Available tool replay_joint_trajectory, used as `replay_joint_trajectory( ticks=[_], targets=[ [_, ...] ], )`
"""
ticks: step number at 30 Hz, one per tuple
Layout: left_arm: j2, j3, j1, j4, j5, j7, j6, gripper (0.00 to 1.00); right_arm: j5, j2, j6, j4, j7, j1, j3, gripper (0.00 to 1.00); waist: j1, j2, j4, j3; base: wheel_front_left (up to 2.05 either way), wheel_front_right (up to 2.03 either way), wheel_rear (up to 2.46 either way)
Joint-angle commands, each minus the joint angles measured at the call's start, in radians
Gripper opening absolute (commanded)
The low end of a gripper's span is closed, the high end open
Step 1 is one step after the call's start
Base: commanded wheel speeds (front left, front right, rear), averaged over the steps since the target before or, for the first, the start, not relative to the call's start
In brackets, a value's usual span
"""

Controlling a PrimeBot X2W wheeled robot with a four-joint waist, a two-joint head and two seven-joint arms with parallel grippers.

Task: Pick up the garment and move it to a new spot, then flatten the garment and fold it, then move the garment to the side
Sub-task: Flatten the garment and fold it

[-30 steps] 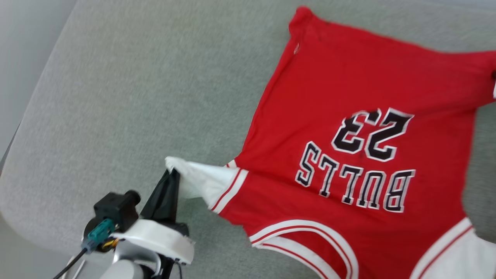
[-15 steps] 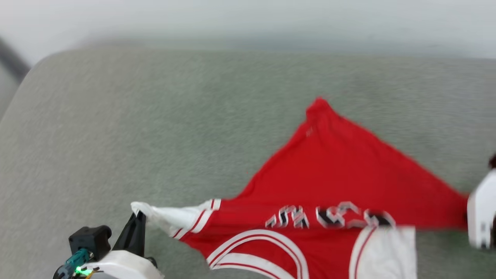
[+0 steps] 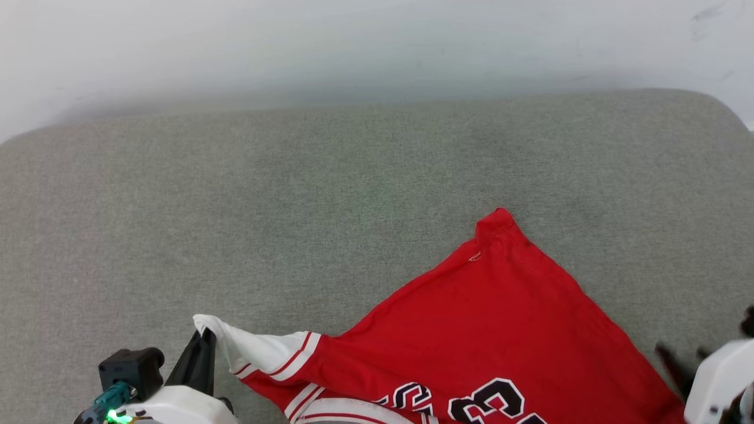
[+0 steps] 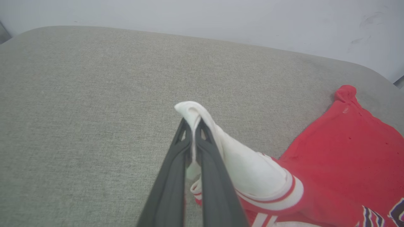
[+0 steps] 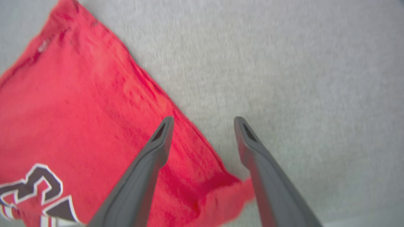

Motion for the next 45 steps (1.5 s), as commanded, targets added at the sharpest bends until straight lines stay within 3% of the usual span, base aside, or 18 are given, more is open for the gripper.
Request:
replay_joint_trajectory(
  ticks=[1,6,9,12,18,26,31,32,33,34,38,45],
  targets=[
    [0.001,-0.002,-0.018,-0.008,0.008,0.003,0.0,0.0,0.002,0.011,0.0,-0.01,-0.084,-0.035,-0.008,1.0,0.0002,-0.0001,0.008,0.011,0.0,0.0,0.0],
    [-0.01,-0.014,-0.065,-0.01,0.02,-0.003,-0.014,0.0,0.024,0.02,0.0,0.032,-0.387,-0.149,0.004,1.0,0.0002,-0.0001,0.039,0.053,0.0,0.0,0.0],
    [-0.02,-0.022,-0.105,-0.011,0.029,-0.005,-0.024,0.0,0.049,0.004,0.0,0.089,-0.446,-0.22,0.041,1.0,0.0002,-0.0001,0.065,0.086,0.0,0.0,0.0],
    [-0.031,-0.033,-0.146,-0.012,0.037,-0.008,-0.037,0.0,0.076,-0.049,0.0,0.151,-0.376,-0.313,0.122,1.0,0.0002,-0.0001,0.09,0.124,0.0,0.0,0.0],
    [-0.048,-0.051,-0.212,-0.001,0.052,-0.021,-0.063,0.0,0.114,-0.132,0.0,0.248,-0.085,-0.509,0.265,1.0,0.0002,-0.0001,0.129,0.195,0.0,0.0,0.0],
    [-0.072,-0.068,-0.271,0.019,0.06,-0.036,-0.088,0.0,0.111,-0.132,0.0,0.326,0.111,-0.655,0.375,1.0,0.0002,-0.0001,0.164,0.258,0.0,0.0,0.0],
    [-0.084,-0.078,-0.295,0.039,0.062,-0.043,-0.101,0.0,0.132,-0.124,0.0,0.42,0.204,-0.659,0.478,1.0,0.0002,-0.0001,0.177,0.279,0.0,0.0,0.0],
    [-0.086,-0.08,-0.3,0.042,0.061,-0.044,-0.103,0.0,0.135,-0.122,0.0,0.436,0.221,-0.658,0.495,0.51,0.0002,-0.0001,0.178,0.281,0.0,0.0,0.0],
    [-0.088,-0.08,-0.302,0.045,0.06,-0.046,-0.102,0.0,0.139,-0.121,0.0,0.449,0.234,-0.656,0.509,0.18,0.0002,-0.0001,0.178,0.281,0.0,0.0,0.0],
    [-0.089,-0.079,-0.303,0.048,0.059,-0.048,-0.103,0.0,0.146,-0.119,0.0,0.458,0.239,-0.656,0.518,0.0,0.0002,-0.0001,0.177,0.28,0.0,0.0,0.0],
    [-0.091,-0.079,-0.291,0.065,0.05,-0.051,-0.105,0.0,0.159,-0.13,0.001,0.462,0.203,-0.677,0.537,0.0,0.0002,-0.0001,0.171,0.258,0.0,0.0,0.0],
    [-0.067,-0.046,-0.264,0.096,0.03,-0.065,-0.095,0.0,0.174,-0.139,0.0,0.408,0.012,-0.67,0.497,0.0,0.0002,-0.0001,0.136,0.153,0.0,0.0,0.0]
  ],
)
